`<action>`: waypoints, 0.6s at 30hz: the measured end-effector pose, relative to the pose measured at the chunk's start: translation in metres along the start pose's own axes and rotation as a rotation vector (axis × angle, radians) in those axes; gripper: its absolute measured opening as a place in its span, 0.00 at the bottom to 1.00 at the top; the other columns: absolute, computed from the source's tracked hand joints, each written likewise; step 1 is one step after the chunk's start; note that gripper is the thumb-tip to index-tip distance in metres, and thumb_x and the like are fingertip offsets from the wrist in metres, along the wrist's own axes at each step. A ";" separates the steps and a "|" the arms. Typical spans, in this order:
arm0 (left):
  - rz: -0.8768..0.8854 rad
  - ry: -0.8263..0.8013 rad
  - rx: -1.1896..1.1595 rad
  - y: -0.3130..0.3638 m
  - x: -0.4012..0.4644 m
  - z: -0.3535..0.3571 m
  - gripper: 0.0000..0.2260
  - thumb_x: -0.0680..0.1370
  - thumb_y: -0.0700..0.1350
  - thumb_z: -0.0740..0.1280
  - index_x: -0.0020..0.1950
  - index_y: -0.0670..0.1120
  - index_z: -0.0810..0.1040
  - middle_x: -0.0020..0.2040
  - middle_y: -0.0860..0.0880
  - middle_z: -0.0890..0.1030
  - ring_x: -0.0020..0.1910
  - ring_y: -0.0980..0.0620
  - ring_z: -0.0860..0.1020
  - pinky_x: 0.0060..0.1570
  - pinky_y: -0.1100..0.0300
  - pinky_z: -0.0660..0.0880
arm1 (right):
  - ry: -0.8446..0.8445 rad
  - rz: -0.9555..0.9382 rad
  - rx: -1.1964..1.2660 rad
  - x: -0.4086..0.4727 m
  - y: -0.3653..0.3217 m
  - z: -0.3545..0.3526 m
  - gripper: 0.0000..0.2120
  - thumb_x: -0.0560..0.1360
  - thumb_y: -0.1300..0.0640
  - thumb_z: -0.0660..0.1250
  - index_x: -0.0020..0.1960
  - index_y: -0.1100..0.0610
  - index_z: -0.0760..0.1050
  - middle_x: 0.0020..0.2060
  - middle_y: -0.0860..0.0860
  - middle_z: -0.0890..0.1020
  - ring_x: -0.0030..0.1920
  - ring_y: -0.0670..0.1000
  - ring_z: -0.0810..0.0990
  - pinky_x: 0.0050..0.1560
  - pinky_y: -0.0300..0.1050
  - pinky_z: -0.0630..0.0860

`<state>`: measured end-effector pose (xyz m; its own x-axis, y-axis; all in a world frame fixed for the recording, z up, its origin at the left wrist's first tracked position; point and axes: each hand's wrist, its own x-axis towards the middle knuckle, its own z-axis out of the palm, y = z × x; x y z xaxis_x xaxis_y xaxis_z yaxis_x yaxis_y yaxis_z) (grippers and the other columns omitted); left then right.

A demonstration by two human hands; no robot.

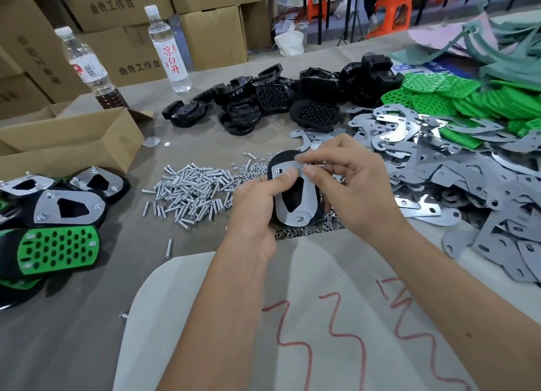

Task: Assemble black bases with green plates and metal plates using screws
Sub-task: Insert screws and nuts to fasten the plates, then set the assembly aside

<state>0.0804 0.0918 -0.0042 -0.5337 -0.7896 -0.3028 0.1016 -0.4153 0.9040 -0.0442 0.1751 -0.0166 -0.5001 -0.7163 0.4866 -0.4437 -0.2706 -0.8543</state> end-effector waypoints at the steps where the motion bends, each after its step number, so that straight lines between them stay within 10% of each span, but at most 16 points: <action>1: 0.026 0.011 0.022 0.000 0.000 -0.001 0.18 0.75 0.40 0.75 0.61 0.31 0.80 0.48 0.40 0.86 0.43 0.44 0.83 0.48 0.51 0.79 | -0.003 0.007 0.008 0.000 0.000 0.000 0.07 0.78 0.64 0.73 0.51 0.53 0.87 0.45 0.47 0.77 0.38 0.53 0.80 0.28 0.43 0.78; 5: 0.060 0.014 0.042 0.002 -0.002 -0.001 0.23 0.70 0.42 0.76 0.61 0.31 0.78 0.50 0.38 0.85 0.46 0.42 0.82 0.52 0.46 0.76 | 0.053 0.029 -0.024 0.001 0.003 0.000 0.06 0.76 0.64 0.75 0.47 0.54 0.87 0.43 0.46 0.78 0.39 0.54 0.81 0.32 0.46 0.79; 11: 0.067 0.016 0.093 0.000 -0.002 0.001 0.06 0.75 0.38 0.75 0.49 0.38 0.82 0.42 0.42 0.85 0.42 0.43 0.81 0.48 0.50 0.74 | 0.120 -0.220 -0.371 0.002 0.002 0.000 0.08 0.76 0.64 0.74 0.42 0.61 0.77 0.39 0.50 0.74 0.38 0.49 0.73 0.39 0.39 0.70; 18: 0.155 0.027 0.162 0.006 -0.005 -0.001 0.10 0.71 0.43 0.78 0.43 0.44 0.78 0.40 0.43 0.81 0.39 0.44 0.79 0.45 0.48 0.75 | -0.041 -0.221 -0.648 0.004 0.000 0.006 0.11 0.85 0.50 0.57 0.48 0.55 0.68 0.41 0.51 0.72 0.37 0.56 0.70 0.35 0.57 0.72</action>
<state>0.0842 0.0932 0.0022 -0.4990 -0.8512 -0.1624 0.0436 -0.2118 0.9763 -0.0424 0.1684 -0.0158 -0.3235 -0.7156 0.6191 -0.8940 0.0166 -0.4478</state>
